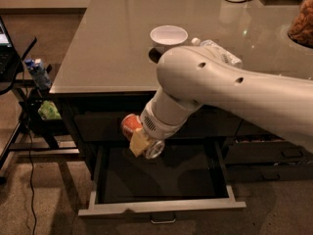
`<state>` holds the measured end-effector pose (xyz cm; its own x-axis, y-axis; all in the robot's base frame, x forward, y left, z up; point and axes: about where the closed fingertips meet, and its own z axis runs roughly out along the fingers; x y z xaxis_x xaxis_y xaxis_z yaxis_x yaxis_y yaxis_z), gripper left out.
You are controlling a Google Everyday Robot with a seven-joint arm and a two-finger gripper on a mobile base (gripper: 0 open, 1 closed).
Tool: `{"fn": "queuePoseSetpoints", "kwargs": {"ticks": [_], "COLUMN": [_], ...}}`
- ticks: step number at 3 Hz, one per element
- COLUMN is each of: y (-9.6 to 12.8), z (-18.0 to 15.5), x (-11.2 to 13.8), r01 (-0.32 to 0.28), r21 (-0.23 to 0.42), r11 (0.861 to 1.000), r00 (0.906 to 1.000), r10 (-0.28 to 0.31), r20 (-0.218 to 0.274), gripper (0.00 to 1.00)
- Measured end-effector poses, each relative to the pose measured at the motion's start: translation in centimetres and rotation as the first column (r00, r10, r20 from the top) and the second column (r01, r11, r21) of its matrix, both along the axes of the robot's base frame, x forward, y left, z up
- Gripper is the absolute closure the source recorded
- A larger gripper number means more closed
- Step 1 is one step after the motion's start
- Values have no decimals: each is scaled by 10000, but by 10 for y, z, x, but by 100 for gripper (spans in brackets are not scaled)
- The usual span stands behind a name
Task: Place coke can into middle drawer
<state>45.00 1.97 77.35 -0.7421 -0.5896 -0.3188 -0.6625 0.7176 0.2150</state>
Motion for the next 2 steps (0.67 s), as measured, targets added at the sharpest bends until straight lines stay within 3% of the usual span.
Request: {"fn": "queuePoseSetpoints", "kwargs": {"ticks": [2], "y": [-4], "z": [-96], "x": [3], "r01": [729], "r21": [-259], "r11": [9970], "r00": [9911], "r10": [-753], "r20": [-1095], "gripper": [100]}}
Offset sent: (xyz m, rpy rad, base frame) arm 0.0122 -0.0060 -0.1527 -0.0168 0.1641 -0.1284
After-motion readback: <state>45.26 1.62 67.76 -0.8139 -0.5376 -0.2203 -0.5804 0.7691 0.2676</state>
